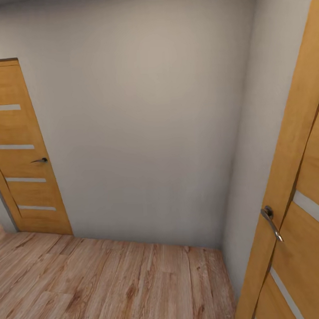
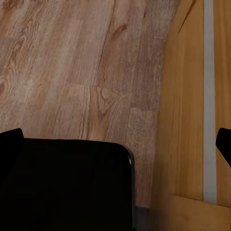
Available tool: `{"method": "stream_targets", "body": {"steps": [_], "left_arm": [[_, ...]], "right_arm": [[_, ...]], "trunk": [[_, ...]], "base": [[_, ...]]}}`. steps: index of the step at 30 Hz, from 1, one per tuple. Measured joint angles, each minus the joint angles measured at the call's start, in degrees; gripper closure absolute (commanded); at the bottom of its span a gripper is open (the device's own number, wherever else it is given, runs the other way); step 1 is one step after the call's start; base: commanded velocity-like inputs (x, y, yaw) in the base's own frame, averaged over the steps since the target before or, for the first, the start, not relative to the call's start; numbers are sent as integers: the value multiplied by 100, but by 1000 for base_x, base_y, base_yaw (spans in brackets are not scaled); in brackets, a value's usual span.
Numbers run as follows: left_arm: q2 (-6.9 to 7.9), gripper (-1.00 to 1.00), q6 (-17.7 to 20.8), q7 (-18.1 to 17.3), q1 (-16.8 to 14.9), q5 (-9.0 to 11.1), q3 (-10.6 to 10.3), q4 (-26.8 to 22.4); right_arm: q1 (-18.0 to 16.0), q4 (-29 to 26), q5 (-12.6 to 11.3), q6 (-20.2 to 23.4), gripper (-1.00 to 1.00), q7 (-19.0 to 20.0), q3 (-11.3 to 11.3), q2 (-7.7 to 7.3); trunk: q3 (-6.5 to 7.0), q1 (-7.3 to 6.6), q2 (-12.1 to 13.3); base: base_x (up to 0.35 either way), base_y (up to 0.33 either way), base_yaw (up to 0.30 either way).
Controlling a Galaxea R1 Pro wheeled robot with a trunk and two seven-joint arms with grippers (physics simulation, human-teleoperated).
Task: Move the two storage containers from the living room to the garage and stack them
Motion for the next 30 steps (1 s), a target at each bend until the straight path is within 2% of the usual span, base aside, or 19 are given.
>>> {"method": "stream_targets", "body": {"steps": [7, 30], "left_arm": [[0, -100, 0, 0, 0, -1, 0, 0], [0, -100, 0, 0, 0, 0, 0, 0]], "right_arm": [[0, 0, 0, 0, -100, 0, 0, -2], [0, 0, 0, 7, -100, 0, 1, 1]], "trunk": [[0, -2, -1], [0, -3, -1]], "base": [[115, 0, 0], [321, 0, 0]]}}
